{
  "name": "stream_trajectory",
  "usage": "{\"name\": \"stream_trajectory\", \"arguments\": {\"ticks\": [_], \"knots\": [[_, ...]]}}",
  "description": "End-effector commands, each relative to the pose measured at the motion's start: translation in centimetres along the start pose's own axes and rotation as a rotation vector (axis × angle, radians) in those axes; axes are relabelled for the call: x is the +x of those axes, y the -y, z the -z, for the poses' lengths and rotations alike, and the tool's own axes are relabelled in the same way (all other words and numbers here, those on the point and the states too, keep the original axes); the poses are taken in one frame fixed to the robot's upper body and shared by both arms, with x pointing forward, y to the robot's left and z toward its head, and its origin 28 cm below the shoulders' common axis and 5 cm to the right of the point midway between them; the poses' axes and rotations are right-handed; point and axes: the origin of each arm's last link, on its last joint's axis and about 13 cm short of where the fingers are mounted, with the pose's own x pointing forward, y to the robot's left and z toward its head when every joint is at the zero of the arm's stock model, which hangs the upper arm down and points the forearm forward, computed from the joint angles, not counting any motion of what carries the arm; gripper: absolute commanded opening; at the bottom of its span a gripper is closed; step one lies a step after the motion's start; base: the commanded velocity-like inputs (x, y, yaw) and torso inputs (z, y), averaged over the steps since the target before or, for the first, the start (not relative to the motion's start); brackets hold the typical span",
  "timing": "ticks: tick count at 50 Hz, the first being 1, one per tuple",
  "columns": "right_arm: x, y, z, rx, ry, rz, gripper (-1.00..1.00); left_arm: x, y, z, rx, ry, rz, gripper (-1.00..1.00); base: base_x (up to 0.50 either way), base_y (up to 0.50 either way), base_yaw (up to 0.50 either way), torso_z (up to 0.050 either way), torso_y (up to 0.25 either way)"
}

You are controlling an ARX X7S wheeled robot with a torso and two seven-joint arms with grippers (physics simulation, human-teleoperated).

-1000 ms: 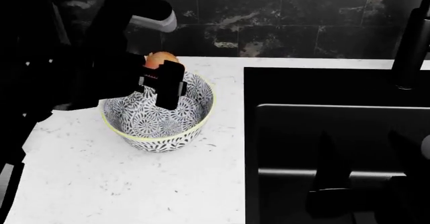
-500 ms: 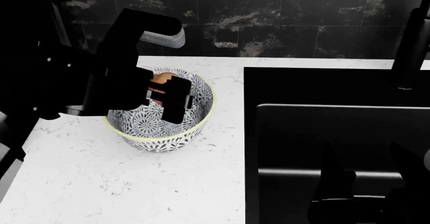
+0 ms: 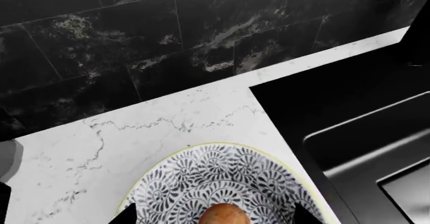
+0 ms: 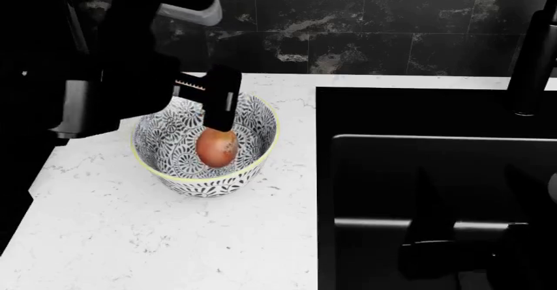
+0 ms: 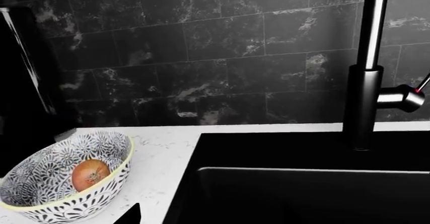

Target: Pick the broccolis and asparaguss from the sink and place them in one bowl. Place the onion in the other bowl. Then turn off the sink faucet.

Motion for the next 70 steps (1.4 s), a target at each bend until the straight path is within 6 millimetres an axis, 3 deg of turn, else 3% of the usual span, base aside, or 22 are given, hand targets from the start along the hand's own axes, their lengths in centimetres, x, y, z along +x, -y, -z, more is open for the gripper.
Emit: {"name": "stream_trajectory", "arguments": {"ticks": [1,9,23,35,45,52,64,70], "knots": [[0.6,-0.1,-0.9,-0.04,0.009,-0.012,1.0,-2.7,0.8,0.8,0.048,0.107,-0.007,1.0,0.0,0.0,0.0,0.0,0.0],[0.3,-0.2,-0.9,-0.036,0.024,-0.007,1.0,-3.2,1.1,1.0,0.044,0.12,0.007,1.0,0.0,-0.01,0.0,0.0,0.0],[0.2,-0.1,-0.7,-0.056,0.006,-0.006,1.0,-4.5,1.7,1.3,0.049,0.145,0.035,1.0,0.0,-0.5,0.0,0.0,0.0],[0.4,-0.3,-1.2,-0.061,0.018,-0.01,1.0,-5.1,1.0,1.5,0.034,0.155,0.018,1.0,0.0,-0.5,0.0,0.0,0.0],[0.9,-0.3,-1.5,-0.056,0.039,-0.007,1.0,-5.3,0.6,3.6,0.029,0.169,-0.01,1.0,0.0,-0.5,0.0,0.0,0.0],[1.3,0.1,-1.4,-0.057,0.054,0.026,1.0,-5.7,-0.7,3.6,-0.018,0.203,-0.048,1.0,0.0,-0.5,0.0,0.0,0.0],[3.3,0.6,-2.0,-0.075,0.07,0.04,1.0,-6.6,-1.7,6.6,0.013,0.243,-0.157,1.0,0.0,-0.5,0.0,0.0,0.0],[3.4,0.4,-2.3,-0.103,0.064,0.043,1.0,-6.7,-2.5,7.2,-0.01,0.239,-0.189,1.0,0.0,-0.5,0.0,0.0,0.0]]}}
